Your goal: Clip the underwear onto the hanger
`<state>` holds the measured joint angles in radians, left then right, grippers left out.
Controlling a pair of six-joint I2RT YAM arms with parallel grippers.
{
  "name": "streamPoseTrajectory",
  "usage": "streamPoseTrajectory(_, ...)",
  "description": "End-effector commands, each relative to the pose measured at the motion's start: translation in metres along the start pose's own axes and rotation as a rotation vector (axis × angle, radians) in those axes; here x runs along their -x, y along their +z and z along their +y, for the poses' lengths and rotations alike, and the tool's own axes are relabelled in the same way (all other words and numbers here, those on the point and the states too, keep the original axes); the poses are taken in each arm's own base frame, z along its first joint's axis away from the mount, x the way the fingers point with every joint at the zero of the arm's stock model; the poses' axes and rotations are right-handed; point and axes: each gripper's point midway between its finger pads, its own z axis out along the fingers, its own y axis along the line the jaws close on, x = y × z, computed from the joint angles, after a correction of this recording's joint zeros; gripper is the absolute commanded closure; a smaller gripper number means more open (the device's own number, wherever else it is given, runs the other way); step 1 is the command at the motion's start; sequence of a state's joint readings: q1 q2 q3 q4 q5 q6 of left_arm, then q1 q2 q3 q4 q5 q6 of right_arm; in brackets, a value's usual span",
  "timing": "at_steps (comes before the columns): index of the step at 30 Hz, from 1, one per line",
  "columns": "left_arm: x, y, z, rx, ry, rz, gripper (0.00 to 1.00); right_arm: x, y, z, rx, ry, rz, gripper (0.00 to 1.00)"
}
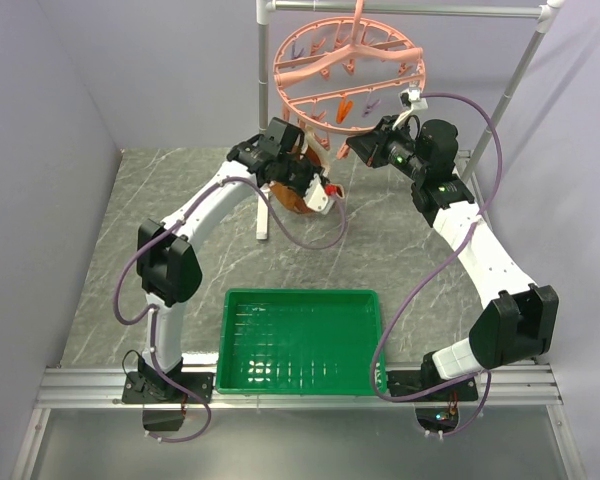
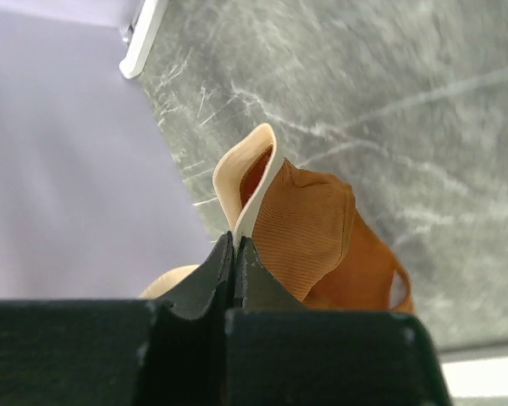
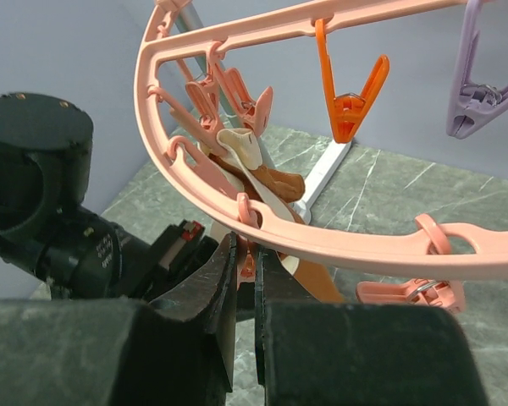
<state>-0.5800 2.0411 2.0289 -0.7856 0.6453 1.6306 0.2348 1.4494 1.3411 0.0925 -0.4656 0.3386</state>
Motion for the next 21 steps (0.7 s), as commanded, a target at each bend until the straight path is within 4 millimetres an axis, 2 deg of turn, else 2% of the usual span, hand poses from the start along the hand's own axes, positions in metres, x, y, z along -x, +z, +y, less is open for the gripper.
streamPoseTrajectory(1,0.032,-0.036,0.048,0.162,-0.134,-0.094,1.00,0.031,-0.010,0.014,0.037,-0.073,-0.088,1.00)
streamPoseTrajectory(5,0.036,-0.045,0.065,0.223,-0.180,-0.104,1.00,0.030,-0.009,0.014,0.042,-0.075,-0.087,1.00)
streamPoseTrajectory(21,0.051,-0.073,0.097,0.335,-0.279,-0.175,1.00,0.025,-0.010,0.008,0.028,-0.121,-0.077,1.00)
